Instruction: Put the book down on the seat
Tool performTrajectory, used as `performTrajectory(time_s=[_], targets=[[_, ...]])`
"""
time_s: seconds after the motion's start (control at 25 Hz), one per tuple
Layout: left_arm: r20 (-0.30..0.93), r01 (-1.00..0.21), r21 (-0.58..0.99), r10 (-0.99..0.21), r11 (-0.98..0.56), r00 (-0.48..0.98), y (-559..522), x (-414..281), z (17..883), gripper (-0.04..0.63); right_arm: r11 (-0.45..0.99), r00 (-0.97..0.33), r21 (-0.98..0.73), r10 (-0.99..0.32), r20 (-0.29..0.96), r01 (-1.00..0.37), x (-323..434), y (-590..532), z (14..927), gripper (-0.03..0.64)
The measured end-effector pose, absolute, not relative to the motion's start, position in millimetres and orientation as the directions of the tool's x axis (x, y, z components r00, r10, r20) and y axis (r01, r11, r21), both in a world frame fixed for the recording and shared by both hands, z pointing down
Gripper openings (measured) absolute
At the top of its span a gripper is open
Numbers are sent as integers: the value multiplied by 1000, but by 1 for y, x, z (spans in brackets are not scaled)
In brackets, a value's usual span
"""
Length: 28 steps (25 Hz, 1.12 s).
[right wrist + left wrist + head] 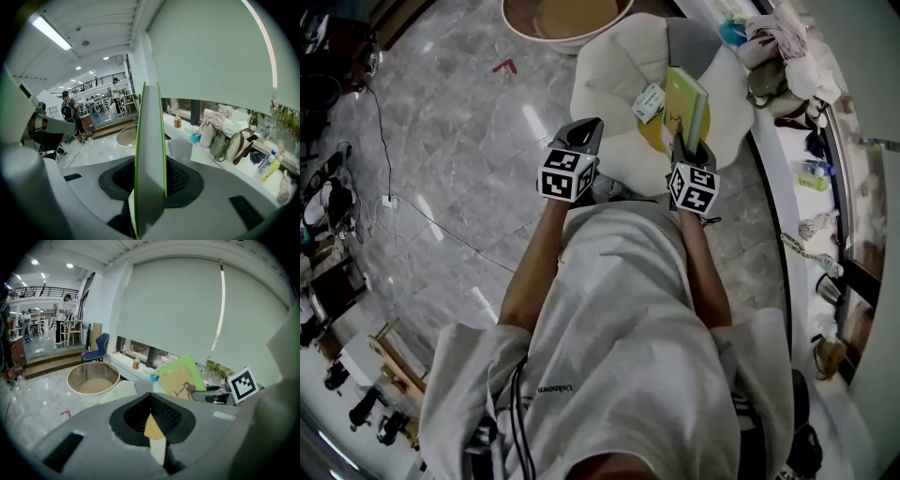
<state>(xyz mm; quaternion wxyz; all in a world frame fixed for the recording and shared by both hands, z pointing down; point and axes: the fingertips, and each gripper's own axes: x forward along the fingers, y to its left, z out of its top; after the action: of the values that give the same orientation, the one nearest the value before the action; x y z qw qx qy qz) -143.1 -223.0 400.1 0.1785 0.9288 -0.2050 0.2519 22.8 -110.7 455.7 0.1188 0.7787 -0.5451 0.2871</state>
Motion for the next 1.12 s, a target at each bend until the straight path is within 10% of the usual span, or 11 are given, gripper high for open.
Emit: performTrajectory(time_s=[1.12], targets=[[595,133,422,385,-897,706,-229,-33,495,8,-759,338,-280,-545,767,-588,18,-74,532,135]])
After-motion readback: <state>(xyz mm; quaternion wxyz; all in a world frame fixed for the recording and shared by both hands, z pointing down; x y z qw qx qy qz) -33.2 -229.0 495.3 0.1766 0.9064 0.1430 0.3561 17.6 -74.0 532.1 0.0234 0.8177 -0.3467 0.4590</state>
